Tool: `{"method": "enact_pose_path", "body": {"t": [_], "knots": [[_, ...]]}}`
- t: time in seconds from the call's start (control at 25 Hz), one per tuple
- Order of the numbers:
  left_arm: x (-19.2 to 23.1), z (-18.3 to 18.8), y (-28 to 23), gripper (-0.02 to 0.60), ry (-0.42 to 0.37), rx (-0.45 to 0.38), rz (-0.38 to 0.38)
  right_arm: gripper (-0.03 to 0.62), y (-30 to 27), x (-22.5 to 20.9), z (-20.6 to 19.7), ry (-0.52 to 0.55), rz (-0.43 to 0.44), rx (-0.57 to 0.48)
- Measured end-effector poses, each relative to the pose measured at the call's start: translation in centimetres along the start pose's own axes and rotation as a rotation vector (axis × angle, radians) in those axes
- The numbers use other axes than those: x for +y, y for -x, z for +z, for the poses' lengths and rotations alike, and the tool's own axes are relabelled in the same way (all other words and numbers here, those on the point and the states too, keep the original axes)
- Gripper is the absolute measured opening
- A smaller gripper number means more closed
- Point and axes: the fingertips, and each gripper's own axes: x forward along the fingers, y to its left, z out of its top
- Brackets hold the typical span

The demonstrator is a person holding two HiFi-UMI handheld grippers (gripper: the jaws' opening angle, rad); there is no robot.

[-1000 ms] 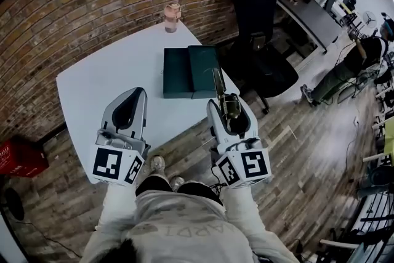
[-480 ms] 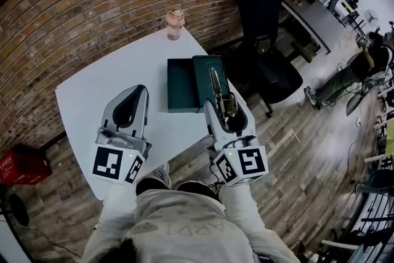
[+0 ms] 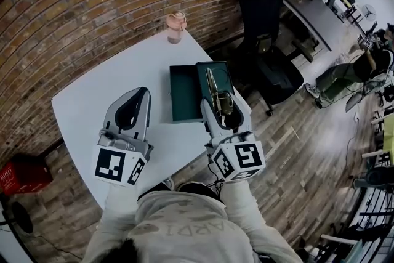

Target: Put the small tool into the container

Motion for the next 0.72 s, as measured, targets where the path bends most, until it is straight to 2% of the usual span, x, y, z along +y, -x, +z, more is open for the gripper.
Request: {"method": "enact_pose_path", "body": {"t": [0.72], "knots": [[4.3, -5.6, -3.4, 0.011, 0.062, 0.095, -0.064, 0.242, -8.2, -1.4, -9.1, -0.092, -0.066, 0.191]]}}
